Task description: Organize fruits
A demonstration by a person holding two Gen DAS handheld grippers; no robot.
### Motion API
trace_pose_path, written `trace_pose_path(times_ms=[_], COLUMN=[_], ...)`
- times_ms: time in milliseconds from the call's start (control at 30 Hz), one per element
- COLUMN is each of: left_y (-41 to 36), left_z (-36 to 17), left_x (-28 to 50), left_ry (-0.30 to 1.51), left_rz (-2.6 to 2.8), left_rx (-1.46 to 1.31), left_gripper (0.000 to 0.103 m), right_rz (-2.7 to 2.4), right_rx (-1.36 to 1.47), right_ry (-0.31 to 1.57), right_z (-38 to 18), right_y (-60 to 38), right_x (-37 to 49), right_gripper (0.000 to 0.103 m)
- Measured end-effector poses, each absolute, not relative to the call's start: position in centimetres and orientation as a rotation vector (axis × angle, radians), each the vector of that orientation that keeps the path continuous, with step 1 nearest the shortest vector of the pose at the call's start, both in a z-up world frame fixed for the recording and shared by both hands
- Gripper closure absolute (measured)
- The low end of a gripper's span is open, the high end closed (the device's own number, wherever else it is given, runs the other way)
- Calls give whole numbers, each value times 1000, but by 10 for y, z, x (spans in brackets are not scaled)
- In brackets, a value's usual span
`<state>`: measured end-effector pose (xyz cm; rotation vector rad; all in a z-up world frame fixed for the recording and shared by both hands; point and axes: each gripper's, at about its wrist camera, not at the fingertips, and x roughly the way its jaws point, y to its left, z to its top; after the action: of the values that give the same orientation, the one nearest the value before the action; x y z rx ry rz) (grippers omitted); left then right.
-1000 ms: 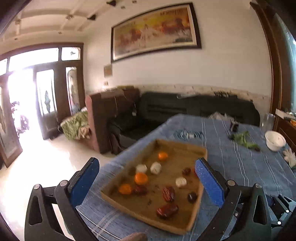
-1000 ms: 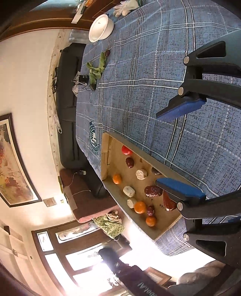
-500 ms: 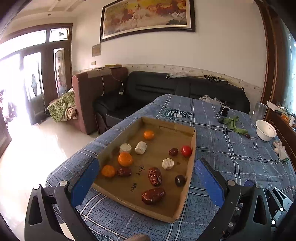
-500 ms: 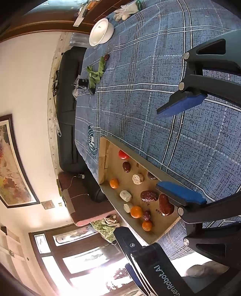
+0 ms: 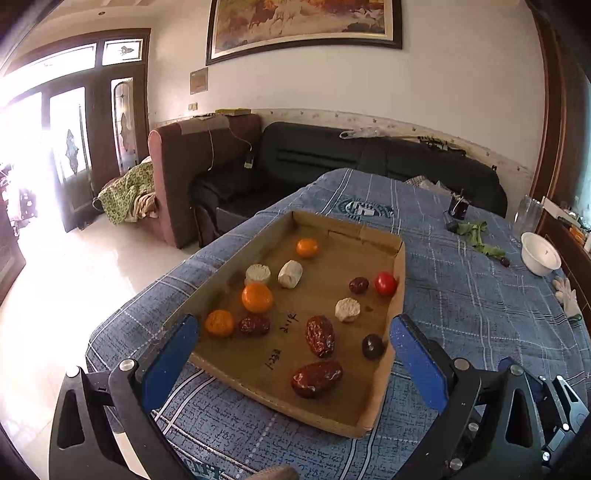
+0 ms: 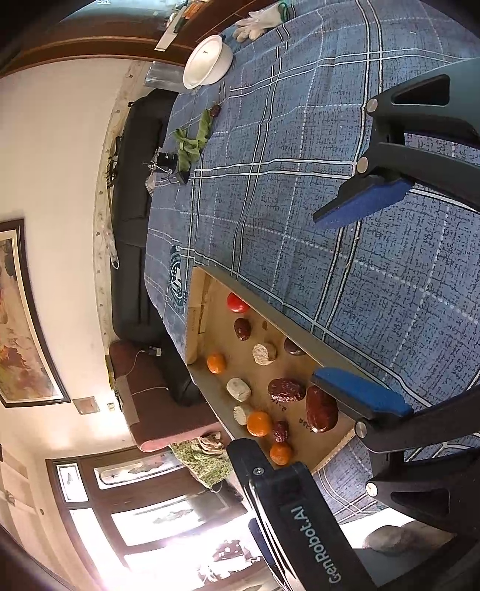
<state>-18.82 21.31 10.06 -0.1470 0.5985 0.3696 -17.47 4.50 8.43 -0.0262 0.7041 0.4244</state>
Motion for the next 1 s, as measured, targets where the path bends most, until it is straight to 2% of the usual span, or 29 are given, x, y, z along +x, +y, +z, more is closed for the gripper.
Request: trace_pose_path(times_ms=[333,1000], left_y=[224,229], left_z=[87,80], left_x=[-184,-183], left_ry=[664,673], left_rz=[358,332], left_rx=[-195,-240], left_gripper=[0,0], right_rz=[395,387], right_rx=[-75,-112], right_ry=[690,686], right_z=[82,77], right_y=[51,59], right_x=[-180,-182], right_gripper=[17,14])
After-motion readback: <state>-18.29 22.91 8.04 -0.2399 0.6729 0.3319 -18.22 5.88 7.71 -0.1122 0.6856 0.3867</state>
